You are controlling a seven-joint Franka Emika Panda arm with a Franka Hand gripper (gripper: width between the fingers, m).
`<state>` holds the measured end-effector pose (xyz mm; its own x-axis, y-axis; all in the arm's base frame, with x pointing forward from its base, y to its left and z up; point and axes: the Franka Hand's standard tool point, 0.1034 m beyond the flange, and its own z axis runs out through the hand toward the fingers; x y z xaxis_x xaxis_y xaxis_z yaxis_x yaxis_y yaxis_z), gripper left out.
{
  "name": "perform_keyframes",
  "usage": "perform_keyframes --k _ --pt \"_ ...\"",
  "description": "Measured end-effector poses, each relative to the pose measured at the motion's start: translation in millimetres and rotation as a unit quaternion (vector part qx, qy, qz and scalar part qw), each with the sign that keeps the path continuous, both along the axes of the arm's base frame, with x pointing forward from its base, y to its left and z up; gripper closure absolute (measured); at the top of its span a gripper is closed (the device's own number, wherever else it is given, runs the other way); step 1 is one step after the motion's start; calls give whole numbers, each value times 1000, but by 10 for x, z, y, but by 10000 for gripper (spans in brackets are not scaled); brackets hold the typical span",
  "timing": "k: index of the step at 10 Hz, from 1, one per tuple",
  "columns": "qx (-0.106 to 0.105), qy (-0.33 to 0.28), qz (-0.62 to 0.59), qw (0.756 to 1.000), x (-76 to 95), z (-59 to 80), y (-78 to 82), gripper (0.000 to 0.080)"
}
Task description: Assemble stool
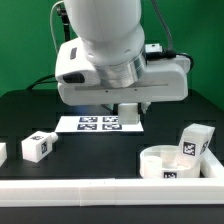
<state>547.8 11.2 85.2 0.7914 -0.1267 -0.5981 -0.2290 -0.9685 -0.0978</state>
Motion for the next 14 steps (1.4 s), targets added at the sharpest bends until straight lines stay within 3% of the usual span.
perform_keyframes --k 1,3,4,7,8,12,14 --pt "-1 -3 -1 1000 9 -6 -7 462" --pt "-19 -86 -6 996 179 -17 -29 462" --pt "-21 -114 -6 993 163 30 -61 462" --pt "-38 -201 -12 979 382 139 -22 462" --pt "-47 -242 -14 969 455 185 -5 462" --pt "-81 -357 -19 930 520 125 -53 462" --pt "-101 -424 -16 900 642 184 -100 462"
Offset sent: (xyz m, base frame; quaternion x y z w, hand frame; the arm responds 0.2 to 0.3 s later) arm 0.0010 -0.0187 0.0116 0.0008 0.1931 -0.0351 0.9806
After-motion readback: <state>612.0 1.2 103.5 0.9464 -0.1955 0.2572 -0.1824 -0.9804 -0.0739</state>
